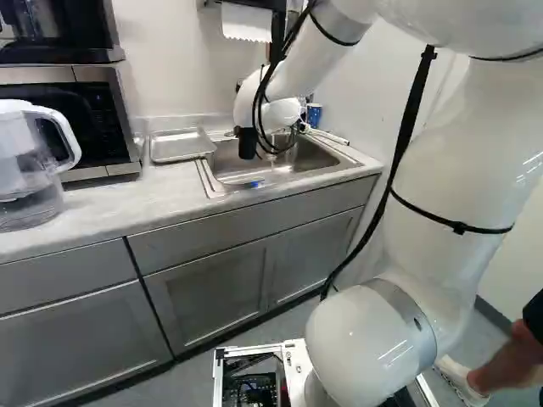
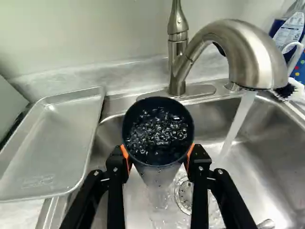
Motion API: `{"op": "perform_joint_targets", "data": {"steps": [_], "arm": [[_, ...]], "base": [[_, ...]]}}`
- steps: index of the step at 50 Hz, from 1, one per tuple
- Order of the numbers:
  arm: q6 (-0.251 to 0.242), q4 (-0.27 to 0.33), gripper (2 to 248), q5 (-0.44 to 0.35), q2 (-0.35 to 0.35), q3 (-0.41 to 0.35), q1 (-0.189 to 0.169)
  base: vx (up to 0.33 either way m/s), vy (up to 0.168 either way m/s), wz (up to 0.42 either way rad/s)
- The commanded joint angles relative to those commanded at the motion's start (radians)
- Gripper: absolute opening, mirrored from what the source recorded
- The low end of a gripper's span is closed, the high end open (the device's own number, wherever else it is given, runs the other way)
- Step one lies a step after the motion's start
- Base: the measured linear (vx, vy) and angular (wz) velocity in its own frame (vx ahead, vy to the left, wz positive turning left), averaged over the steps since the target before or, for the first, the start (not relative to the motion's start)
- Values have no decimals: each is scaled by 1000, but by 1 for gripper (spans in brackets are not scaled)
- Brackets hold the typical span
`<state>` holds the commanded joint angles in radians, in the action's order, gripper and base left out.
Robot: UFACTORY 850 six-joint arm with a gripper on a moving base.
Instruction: Rinse the cup and place it in the tray
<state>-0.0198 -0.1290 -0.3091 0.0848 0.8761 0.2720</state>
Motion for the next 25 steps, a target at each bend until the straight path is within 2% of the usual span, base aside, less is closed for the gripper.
{"op": "perform_joint_targets", "data": {"steps": [25], "arm": [[0, 0, 124, 19, -17, 37, 57]], "base": [[0, 0, 0]]}}
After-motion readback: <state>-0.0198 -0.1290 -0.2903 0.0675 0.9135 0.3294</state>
